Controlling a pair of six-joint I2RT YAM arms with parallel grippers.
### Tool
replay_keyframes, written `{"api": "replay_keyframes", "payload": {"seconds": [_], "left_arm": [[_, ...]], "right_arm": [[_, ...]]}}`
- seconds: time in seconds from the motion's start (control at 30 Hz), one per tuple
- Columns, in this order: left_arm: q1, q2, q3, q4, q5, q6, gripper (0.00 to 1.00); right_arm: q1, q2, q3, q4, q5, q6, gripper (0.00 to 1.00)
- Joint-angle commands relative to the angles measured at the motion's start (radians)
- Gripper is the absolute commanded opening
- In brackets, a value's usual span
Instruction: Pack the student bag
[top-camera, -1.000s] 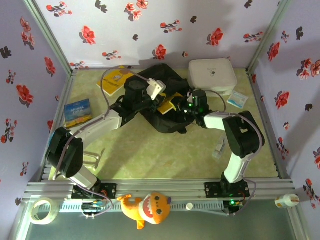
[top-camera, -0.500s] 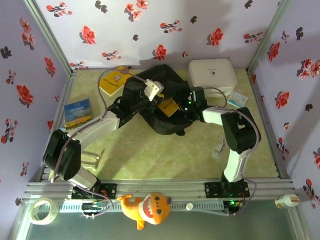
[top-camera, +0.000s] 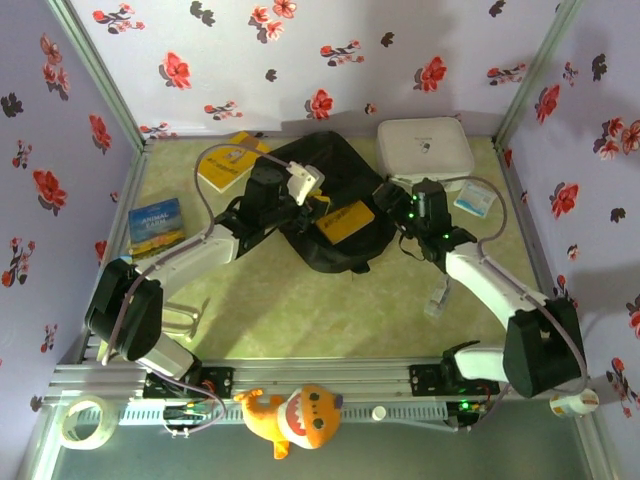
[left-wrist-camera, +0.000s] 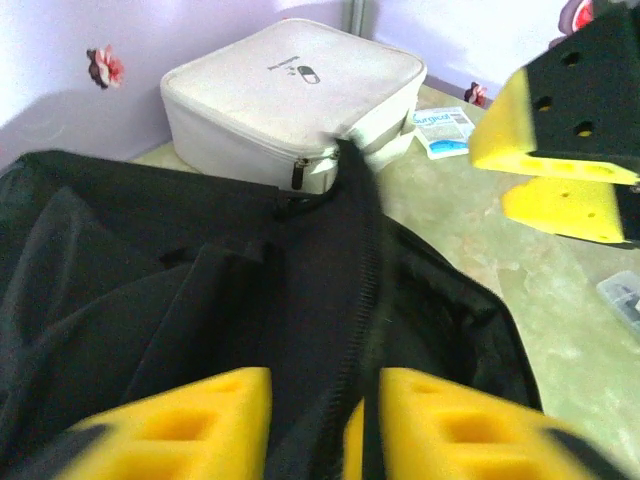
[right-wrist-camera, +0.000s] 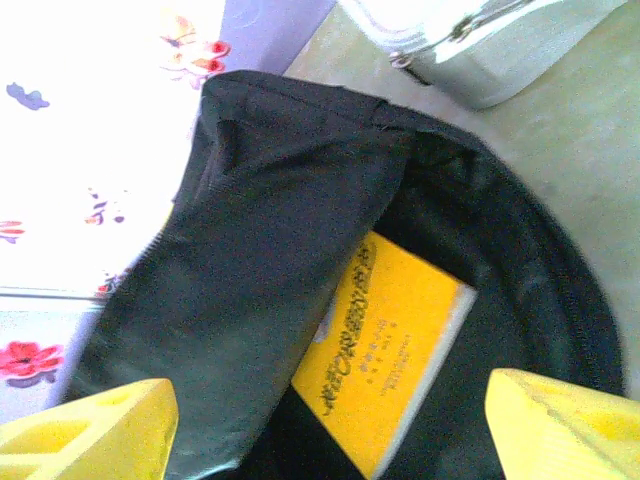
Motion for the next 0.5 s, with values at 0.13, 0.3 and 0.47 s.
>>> {"api": "replay_keyframes", "payload": {"seconds": [0.13,0.3,0.47], "left_arm": [[0.083,-0.101,-0.057,0.044,-0.030,-0.170,0.88],[0.229,-0.042,-0.052,0.022,-0.122,-0.306,1.00],[0.390,0.137,0.106,-0.139,-0.138,-0.426,1.00]], "right_arm": [[-0.004,-0.042,0.027,-0.150,0.098,-0.089,0.84],[-0.003,-0.033,0.026,-0.119,0.076,-0.087,0.87],[-0.002,-0.014,0.040,-0.118,0.045,-0.081,0.87]]}}
